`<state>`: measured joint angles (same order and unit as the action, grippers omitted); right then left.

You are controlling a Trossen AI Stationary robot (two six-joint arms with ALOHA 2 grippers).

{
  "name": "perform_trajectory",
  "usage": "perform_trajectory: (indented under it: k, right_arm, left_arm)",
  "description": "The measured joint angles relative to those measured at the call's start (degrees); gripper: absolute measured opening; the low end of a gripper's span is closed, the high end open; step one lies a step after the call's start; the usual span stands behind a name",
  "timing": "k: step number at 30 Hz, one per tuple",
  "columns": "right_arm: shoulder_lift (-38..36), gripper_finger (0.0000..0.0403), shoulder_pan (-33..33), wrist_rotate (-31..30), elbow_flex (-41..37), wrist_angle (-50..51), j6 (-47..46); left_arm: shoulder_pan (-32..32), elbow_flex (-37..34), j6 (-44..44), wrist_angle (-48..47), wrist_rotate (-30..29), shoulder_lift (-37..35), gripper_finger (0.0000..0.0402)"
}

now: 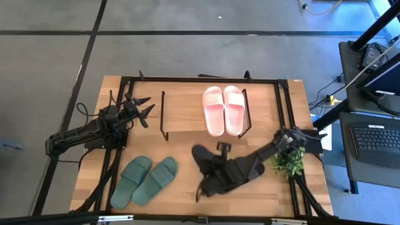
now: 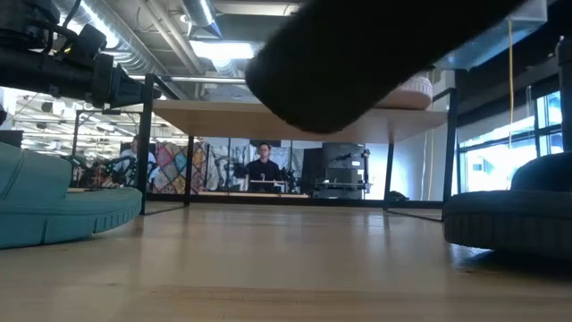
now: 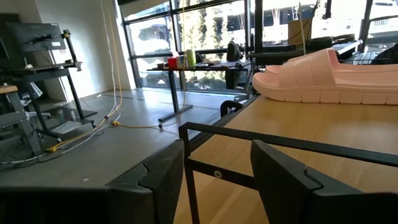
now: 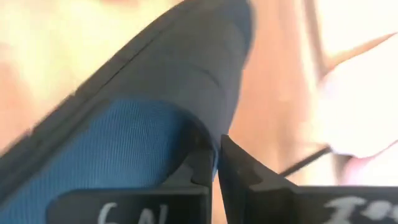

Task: Pick and place slides into the shelf
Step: Put the right black slide under the shelf

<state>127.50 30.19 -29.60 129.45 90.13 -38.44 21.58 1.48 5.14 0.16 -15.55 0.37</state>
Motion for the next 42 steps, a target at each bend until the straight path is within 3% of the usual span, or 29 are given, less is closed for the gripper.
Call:
perform_trajectory:
  k: [5, 13, 21, 42]
  right_arm:
    - [0.0, 0.0012, -2.9, -1.7, -5.7, -0.1, 1.2]
    - [0.1, 0.0012, -4.7, -6.5, -17.4, -0.7, -6.0]
    - [0.0, 0.0013, -5.7, -6.7, -26.0, -2.7, -11.3]
    - [0.0, 0.0115, -6.6, -2.1, -27.5, -4.6, -14.8]
  left_arm:
    - [0.0, 0.0, 0.0, 0.0, 0.0, 0.0, 0.0179]
    - [0.0, 0.0, -0.1, 0.0, 0.0, 0.0, 0.0179]
    - [0.0, 0.0, -0.1, 0.0, 0.0, 0.0, 0.0179]
    - [0.0, 0.0, -0.2, 0.0, 0.0, 0.0, 0.0179]
